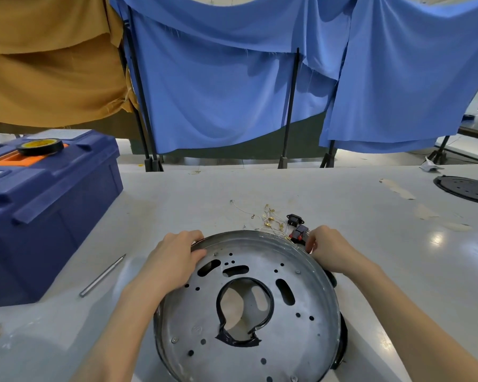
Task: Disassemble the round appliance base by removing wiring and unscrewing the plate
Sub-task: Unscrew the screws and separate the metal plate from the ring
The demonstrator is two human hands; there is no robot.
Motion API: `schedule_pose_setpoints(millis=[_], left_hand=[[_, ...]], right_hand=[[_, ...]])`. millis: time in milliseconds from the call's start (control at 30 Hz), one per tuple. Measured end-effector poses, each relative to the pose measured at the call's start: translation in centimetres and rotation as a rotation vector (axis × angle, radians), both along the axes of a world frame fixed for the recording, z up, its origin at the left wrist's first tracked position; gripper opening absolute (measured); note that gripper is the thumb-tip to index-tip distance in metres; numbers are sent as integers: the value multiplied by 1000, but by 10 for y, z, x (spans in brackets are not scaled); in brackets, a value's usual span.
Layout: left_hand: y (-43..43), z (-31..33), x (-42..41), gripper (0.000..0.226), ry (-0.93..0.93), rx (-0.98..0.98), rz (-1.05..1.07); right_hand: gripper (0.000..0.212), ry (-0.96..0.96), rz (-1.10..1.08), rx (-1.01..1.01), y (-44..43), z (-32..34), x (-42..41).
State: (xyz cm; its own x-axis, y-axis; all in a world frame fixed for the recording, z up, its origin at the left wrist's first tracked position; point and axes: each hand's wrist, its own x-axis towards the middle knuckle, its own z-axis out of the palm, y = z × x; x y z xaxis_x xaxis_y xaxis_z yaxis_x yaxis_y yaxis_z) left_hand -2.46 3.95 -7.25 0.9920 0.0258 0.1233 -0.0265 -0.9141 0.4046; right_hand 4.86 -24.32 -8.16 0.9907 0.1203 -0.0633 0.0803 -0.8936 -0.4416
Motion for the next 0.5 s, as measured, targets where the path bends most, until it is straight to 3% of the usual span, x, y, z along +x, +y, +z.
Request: schedule_pose_setpoints(millis=[233, 367, 500], left_hand=[[0, 1, -2, 12, 13, -6, 7], [0, 3, -5, 13, 26, 1, 10], [1, 3, -7, 12, 27, 1, 14]], right_hand=[[2, 70, 60, 128, -10, 8, -6], [9, 136, 76, 276, -20, 29, -13], [14, 169, 107, 209, -24, 53, -15]])
